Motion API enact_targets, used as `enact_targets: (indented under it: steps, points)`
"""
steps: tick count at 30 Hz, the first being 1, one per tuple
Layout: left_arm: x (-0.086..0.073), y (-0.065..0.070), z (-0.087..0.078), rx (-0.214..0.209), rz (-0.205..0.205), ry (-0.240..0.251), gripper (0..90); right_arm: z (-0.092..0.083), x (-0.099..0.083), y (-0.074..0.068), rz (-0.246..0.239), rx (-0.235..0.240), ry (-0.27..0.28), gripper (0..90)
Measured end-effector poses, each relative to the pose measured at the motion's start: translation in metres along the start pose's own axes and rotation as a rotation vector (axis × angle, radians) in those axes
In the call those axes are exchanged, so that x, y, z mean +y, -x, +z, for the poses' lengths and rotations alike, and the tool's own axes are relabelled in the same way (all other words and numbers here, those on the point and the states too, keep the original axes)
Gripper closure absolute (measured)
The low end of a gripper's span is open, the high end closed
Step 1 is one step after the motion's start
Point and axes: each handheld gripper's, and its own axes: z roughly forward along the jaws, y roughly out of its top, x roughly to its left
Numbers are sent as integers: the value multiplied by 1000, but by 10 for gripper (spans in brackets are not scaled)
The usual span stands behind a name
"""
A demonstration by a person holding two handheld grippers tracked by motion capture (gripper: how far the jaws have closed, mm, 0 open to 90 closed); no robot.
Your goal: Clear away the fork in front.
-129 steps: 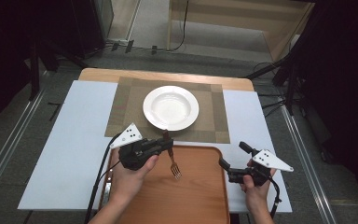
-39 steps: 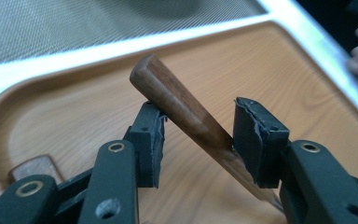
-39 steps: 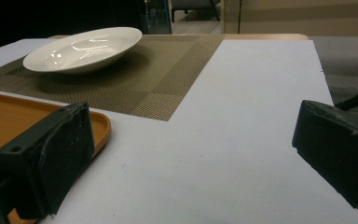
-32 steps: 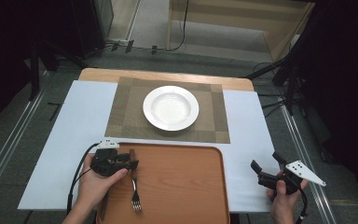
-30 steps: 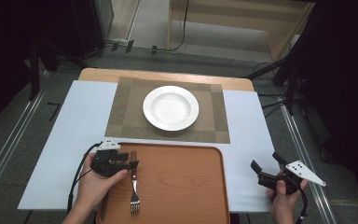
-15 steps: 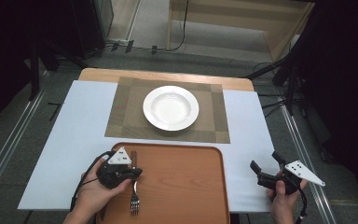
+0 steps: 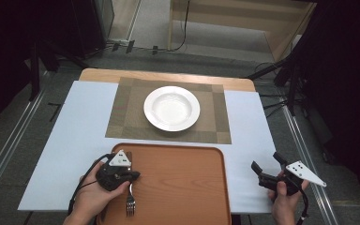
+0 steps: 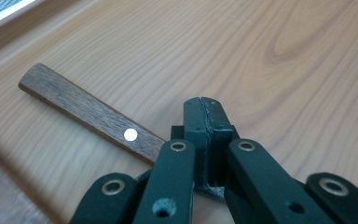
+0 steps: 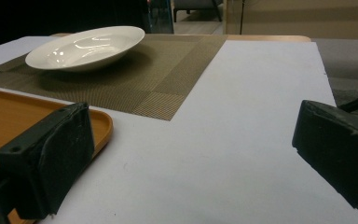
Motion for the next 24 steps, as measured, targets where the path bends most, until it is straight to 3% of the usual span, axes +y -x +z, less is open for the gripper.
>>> enact_targets:
  steps: [8,18,24]
  points:
    - [-6,-6,-6,-3,-17,10,889,0,0,0,-2,0,-1,0]
    - [-15,12,-13,-34,7,8,884,0,0,-1,-2,-3,-4,0]
    - [-24,10,-17,-37,-7,1,885,1,0,-1,-1,-3,-5,0]
